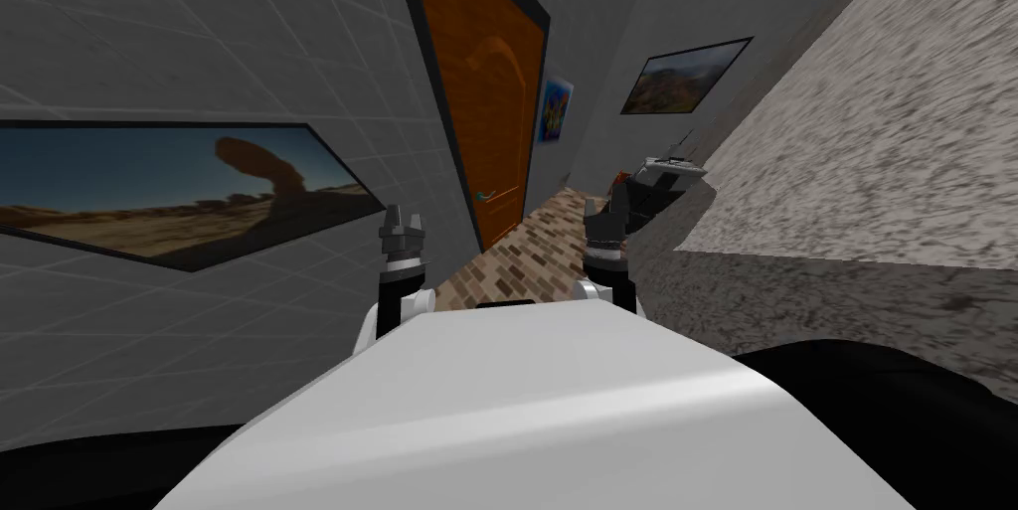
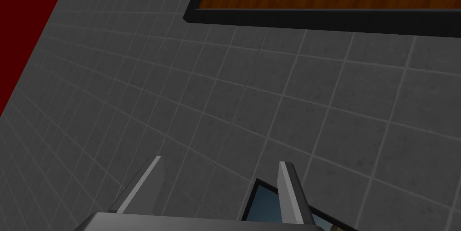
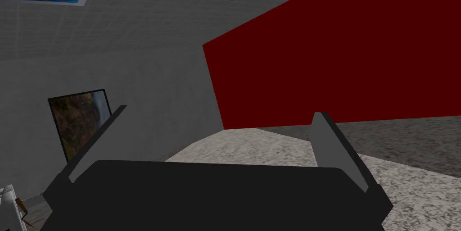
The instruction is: Pull the door open
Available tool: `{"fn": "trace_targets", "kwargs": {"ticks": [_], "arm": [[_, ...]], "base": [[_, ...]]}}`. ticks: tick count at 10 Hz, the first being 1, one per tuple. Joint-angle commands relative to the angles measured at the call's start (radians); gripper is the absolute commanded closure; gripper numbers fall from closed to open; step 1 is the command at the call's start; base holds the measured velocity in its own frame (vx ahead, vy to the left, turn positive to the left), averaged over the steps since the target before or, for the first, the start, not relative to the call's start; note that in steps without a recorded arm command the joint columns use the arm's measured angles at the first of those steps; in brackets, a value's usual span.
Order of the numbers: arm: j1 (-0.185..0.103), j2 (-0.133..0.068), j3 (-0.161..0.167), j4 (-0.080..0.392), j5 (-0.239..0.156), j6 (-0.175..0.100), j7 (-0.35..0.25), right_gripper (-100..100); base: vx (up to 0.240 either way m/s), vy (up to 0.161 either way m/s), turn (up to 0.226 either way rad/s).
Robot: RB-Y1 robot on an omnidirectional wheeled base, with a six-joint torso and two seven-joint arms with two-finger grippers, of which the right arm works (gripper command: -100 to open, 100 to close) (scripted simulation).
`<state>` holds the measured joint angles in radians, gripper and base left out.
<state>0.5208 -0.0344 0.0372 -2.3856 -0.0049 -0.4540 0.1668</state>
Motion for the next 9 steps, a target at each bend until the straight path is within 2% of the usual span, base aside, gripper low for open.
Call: {"fn": "trace_targets", "kwargs": {"ticks": [1,3,9], "arm": [[-0.009,-0.005,-0.007,0.028,0.004,-0.004,-0.008,-100],[-0.026,-0.014,-0.019,0.075,0.01,-0.011,-0.022,-100],[-0.075,-0.04,-0.056,0.22,0.028,-0.033,-0.066,-100]], "base": [[0.024,-0.019,0.135],[0.041,-0.004,0.267],[0.051,-0.016,0.189]]}}
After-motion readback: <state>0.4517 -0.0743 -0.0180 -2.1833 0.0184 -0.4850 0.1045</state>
